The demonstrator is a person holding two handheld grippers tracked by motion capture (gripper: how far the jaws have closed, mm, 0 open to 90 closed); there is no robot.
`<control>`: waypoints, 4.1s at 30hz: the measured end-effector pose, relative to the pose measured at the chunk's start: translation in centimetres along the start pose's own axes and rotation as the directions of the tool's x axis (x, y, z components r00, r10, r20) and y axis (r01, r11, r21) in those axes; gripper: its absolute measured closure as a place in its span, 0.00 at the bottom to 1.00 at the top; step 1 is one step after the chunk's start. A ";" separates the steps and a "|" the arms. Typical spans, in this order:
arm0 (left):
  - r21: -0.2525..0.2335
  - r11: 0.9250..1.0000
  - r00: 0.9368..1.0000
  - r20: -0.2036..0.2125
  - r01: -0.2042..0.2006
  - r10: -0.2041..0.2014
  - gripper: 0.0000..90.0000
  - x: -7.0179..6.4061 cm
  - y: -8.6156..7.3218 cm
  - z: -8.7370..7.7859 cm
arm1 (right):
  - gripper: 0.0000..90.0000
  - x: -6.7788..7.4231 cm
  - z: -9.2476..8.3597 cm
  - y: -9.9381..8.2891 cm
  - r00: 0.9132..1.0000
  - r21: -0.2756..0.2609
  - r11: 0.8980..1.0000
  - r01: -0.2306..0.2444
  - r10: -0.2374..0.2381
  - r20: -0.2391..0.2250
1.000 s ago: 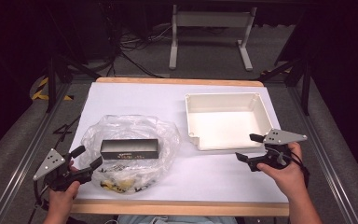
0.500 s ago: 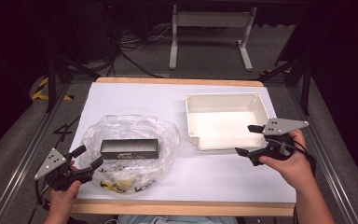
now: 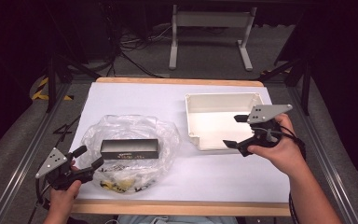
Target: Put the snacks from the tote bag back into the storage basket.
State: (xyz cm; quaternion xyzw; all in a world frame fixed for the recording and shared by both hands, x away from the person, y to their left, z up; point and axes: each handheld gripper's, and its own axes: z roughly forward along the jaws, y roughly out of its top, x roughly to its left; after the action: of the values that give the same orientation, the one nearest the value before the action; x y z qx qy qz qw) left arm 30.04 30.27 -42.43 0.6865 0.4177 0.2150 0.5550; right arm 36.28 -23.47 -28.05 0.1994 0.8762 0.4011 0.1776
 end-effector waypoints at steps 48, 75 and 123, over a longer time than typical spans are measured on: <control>-0.020 1.000 1.000 0.009 -0.002 0.002 0.20 0.2 0.1 0.0 | 0.15 0.3 11.4 10.7 0.960 0.000 0.982 0.191 -0.187 -0.210; -0.020 1.000 1.000 0.019 -0.006 0.007 0.20 0.2 0.2 -0.1 | 0.13 4.1 20.9 9.2 0.921 0.055 0.962 0.267 -0.239 -0.307; -0.042 0.999 0.999 0.044 0.009 -0.007 0.20 0.3 0.2 -0.2 | 0.42 6.6 27.2 7.1 0.868 0.238 0.890 0.389 -0.267 -0.419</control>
State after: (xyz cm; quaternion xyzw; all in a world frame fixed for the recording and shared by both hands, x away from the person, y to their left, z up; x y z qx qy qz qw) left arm 30.18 30.63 -42.23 0.6776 0.4034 0.2063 0.5793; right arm 44.86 1.23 -40.28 -0.0090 0.9673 0.2505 0.0391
